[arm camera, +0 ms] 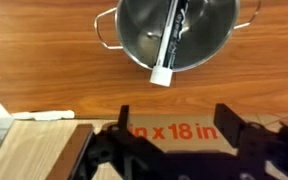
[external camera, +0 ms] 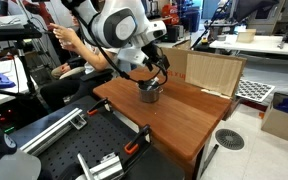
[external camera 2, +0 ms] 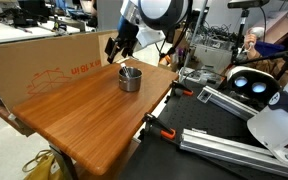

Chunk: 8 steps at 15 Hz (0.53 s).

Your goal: Put the marker in the pot

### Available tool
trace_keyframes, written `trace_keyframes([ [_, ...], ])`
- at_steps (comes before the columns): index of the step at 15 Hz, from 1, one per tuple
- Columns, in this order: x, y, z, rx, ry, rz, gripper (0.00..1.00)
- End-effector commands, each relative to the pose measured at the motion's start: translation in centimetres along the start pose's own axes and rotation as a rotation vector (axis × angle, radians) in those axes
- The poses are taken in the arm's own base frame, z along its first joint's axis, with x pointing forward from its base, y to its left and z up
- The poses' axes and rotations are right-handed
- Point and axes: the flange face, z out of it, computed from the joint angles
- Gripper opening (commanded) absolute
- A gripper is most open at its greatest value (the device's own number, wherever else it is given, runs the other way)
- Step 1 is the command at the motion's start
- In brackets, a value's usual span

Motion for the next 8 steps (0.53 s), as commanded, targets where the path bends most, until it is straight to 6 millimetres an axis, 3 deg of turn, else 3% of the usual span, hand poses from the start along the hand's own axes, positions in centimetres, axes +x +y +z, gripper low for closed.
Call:
trace_keyframes([
  [1,0.1,-0.2,-1.1,0.001,-0.004,-0.003,1.00],
  [8,-2.2,0.5,-4.9,0.007,-0.009,0.125,1.00],
])
